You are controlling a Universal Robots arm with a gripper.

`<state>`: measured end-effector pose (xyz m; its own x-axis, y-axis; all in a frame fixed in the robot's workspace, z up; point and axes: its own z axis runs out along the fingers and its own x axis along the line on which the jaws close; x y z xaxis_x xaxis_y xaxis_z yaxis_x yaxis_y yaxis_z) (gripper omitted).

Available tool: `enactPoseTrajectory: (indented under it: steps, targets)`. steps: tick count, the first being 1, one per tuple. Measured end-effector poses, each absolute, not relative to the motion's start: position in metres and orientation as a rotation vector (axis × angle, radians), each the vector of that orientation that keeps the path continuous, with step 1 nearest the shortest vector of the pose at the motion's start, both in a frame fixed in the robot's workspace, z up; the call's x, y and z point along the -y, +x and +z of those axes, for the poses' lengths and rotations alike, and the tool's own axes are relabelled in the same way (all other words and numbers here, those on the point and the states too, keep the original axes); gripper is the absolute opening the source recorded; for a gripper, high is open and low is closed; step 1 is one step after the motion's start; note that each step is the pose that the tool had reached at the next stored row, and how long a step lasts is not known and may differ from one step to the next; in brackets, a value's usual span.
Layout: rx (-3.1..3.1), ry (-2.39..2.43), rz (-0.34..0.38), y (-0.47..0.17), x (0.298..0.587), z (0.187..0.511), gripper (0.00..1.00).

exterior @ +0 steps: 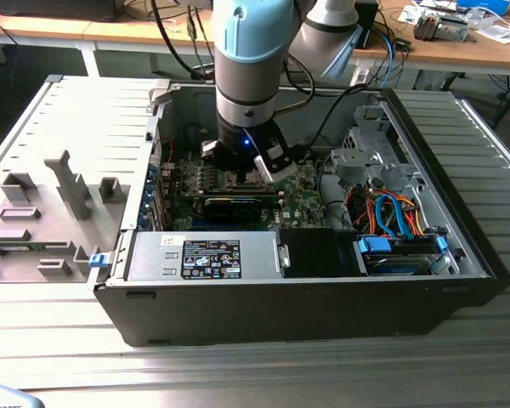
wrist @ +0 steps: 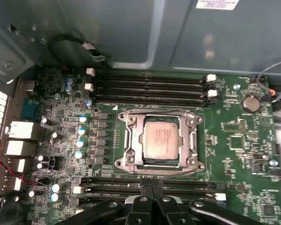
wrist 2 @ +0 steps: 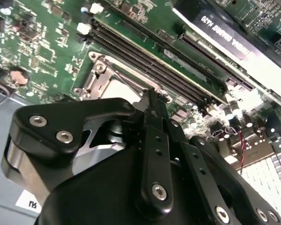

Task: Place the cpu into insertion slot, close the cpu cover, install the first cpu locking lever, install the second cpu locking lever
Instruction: 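Install the second cpu locking lever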

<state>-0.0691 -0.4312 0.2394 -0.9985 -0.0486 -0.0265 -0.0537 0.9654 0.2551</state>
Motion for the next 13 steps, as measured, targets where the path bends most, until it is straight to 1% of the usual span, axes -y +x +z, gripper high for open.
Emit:
enactPoseTrajectory:
  steps: [13]
  targets:
    - [-3.097, -0.175, 0.413, -0.086, 0.431, 0.218, 0.11]
